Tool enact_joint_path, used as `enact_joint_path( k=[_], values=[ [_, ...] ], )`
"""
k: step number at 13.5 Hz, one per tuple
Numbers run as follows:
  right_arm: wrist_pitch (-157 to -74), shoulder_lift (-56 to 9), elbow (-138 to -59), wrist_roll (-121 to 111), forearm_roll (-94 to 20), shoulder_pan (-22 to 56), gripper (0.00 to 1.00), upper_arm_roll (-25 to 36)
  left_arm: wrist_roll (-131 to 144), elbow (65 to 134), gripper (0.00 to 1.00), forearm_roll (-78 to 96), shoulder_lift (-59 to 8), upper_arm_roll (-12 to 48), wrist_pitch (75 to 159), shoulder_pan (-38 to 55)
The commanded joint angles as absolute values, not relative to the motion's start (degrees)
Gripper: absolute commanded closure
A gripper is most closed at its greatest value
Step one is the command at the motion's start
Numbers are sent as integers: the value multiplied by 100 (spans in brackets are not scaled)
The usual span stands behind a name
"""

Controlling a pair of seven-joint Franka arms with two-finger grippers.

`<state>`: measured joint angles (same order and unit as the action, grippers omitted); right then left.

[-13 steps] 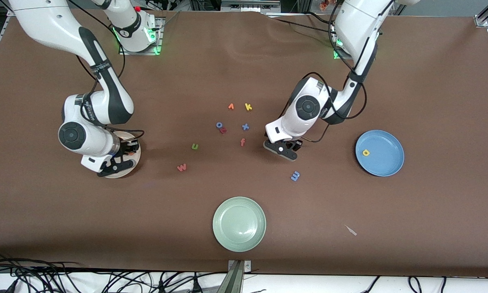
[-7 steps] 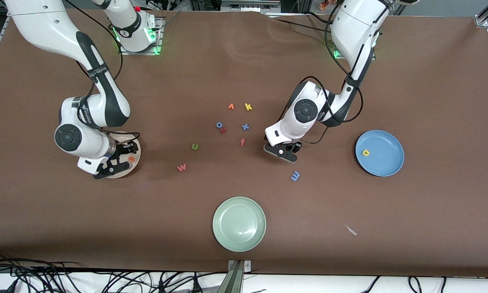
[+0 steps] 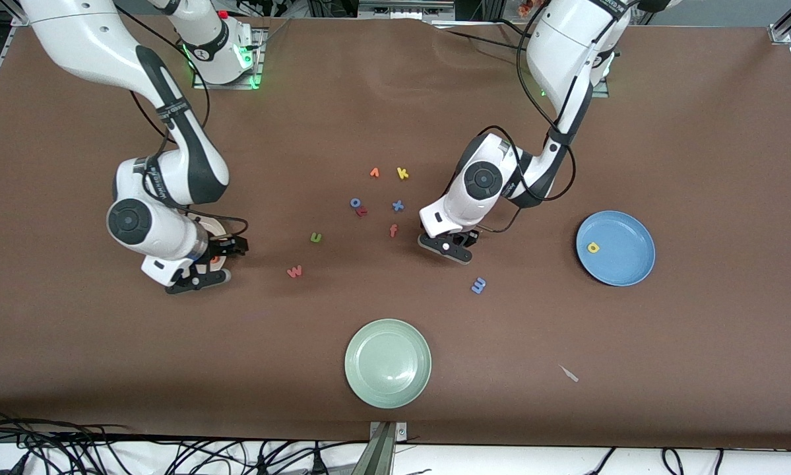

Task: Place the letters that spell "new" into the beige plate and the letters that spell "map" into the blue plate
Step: 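Grasp teal P with the left gripper while the right gripper reaches green n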

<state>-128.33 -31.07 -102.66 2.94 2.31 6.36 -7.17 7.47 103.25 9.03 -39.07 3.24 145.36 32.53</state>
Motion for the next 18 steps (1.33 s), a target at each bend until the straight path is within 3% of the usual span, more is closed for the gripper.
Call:
enact_joint_path(
  k=[1, 3, 6, 9, 12, 18],
  values=[
    [-12805, -3348, -9967, 1034, 141, 851, 0, -765, 695, 10204, 45, 993, -4008, 229, 14563, 3349],
    [-12849, -3384, -9967, 1605, 54, 1080, 0, -765, 686, 10204, 61, 976, -4008, 220, 14590, 3349],
    [-13174, -3454, -9975, 2467, -184, 1449, 0, -765, 686, 10222, 71, 976, -4008, 211, 14590, 3340],
    [-13578, -3559, -10028, 3512, -185, 1774, 0, -765, 703, 10248, 74, 976, -3929, 185, 14555, 3287],
    [-13676, -3612, -10072, 4200, -185, 1969, 0, -765, 668, 10519, 74, 949, -3298, 185, 14143, 2727],
    [-14133, -3542, -10722, 4491, -185, 2065, 0, -773, -1429, 12188, 74, 949, -1848, 202, 13878, 750]
  ],
)
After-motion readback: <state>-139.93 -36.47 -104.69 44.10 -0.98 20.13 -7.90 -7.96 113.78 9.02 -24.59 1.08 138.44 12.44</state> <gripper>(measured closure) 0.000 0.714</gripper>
